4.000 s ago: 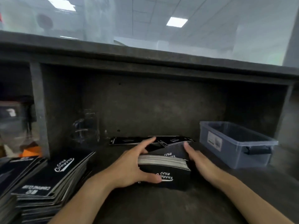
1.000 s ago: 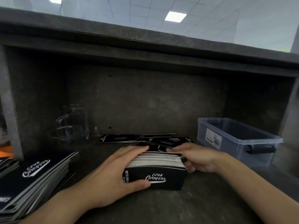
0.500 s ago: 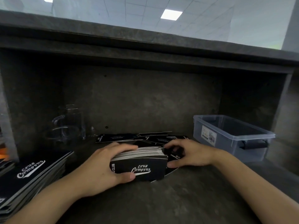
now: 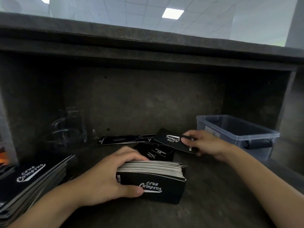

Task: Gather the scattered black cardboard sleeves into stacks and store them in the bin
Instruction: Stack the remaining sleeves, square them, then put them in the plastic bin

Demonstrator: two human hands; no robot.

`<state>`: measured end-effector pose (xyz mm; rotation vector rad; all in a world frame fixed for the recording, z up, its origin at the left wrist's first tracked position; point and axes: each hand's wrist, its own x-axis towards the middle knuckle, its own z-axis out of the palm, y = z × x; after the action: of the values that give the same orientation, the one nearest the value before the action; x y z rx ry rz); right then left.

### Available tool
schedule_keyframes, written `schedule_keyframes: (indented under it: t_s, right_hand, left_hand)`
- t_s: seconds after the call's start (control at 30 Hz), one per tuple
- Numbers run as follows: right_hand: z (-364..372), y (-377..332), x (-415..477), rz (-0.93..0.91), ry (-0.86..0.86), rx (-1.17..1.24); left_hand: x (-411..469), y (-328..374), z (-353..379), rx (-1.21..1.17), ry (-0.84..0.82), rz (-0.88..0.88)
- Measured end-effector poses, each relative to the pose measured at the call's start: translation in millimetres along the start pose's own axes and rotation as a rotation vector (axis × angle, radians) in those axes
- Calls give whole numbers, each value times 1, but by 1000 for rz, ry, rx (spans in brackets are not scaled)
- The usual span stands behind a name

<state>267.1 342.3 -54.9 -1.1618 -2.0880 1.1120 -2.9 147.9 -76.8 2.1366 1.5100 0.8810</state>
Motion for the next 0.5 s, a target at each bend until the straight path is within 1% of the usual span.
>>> schedule_keyframes:
  t_s: [0.07,0.1,0.23,0.37,0.4,0.43,0.5]
  right_hand:
    - [7,-4,-2,35,-137,238]
    - [11,-6,-2,44,-219,306]
    - [25,-16,-8,64,-466,354]
    - [29,-20,-15,137,-541,429]
    - [31,-21,-17,156,-551,415]
    - [34,-22,-19,173,-559,349]
    - [43,-23,-18,175,-503,119]
  left_hand:
    - [-1,-2,1,58,18,6]
    - [-1,-2,2,79,20,-3]
    - [-2,0,4,100,9,-2]
    - [-3,7,2,118,8,-14]
    - [-4,9,1,118,10,-27]
    - [-4,10,1,119,12,-37]
    - [-4,10,0,133,29,-45]
